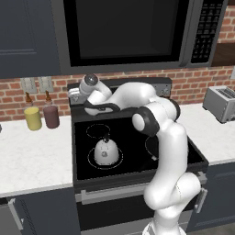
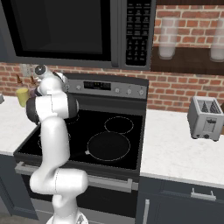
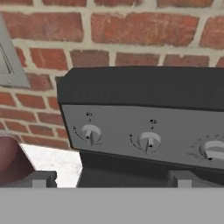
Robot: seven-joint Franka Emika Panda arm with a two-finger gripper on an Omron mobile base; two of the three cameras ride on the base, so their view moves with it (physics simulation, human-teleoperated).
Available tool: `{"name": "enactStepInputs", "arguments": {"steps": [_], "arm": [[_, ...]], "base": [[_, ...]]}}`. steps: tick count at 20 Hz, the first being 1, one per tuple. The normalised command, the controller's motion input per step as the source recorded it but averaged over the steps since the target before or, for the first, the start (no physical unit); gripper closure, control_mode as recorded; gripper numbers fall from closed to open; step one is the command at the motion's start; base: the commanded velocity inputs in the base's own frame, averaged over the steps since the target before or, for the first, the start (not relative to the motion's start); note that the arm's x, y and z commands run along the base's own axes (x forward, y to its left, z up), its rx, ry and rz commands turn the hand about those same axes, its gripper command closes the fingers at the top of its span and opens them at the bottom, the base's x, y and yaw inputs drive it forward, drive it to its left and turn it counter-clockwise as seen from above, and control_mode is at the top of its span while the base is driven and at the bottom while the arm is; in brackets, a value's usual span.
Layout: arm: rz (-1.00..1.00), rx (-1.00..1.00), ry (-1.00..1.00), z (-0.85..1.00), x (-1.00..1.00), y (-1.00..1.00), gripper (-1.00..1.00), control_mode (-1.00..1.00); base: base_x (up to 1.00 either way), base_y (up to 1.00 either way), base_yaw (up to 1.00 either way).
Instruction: Pick the kettle from the counter and place it on a stove burner. Then turn the burner on.
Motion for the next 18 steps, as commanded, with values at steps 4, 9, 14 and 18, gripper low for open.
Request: {"name": "enactStepInputs", "arguments": {"steps": [4, 9, 14, 18], "arm": [[-0.06, 0.0, -0.07, 0.0, 0.0, 0.0, -1.0, -1.0], [-0.1, 0.0, -0.18, 0.0, 0.0, 0.0, -1.0, -1.0], [-0.11, 0.0, -0.05, -0.04, 0.11, 0.0, -1.0, -1.0], [-0.06, 0.0, -0.08, -0.04, 0.07, 0.03, -1.0, -1.0]], "base": [[0.0, 0.0, 0.0], [0.0, 0.0, 0.0], [0.0, 0.0, 0.0], [0.0, 0.0, 0.0]]}}
